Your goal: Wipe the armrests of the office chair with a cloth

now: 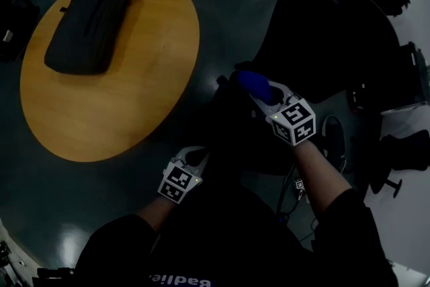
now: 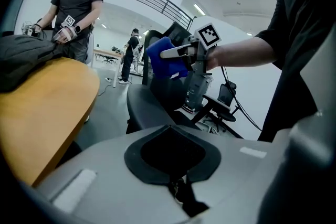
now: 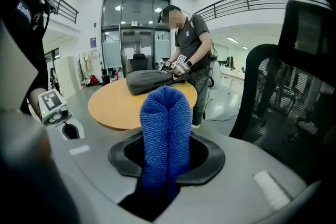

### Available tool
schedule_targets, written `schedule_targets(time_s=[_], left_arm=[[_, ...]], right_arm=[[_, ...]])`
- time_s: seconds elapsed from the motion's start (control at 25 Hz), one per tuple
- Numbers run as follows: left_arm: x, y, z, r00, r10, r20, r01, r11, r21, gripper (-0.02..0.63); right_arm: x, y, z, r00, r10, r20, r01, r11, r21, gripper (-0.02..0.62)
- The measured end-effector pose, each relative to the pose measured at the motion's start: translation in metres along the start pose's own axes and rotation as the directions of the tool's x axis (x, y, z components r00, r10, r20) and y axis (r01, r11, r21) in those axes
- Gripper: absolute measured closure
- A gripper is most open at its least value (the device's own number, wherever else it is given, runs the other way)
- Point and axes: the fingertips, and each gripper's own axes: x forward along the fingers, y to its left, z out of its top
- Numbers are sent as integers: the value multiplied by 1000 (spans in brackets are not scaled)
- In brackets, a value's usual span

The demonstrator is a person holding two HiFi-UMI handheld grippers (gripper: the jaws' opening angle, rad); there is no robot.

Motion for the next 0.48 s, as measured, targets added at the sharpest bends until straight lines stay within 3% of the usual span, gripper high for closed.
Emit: schedule_targets(time_s=[0.32,0.48], left_arm=[[-5,34,-15,1000,0,-16,-1,1000,-31,589],[-8,46,-17,1000,10,-13,-11,999,-54,589]], right_arm=[[89,-8,6,984,39,-175,-64,988,-139,465],[122,-8,4,962,53,-270,-117,967,-227,465]])
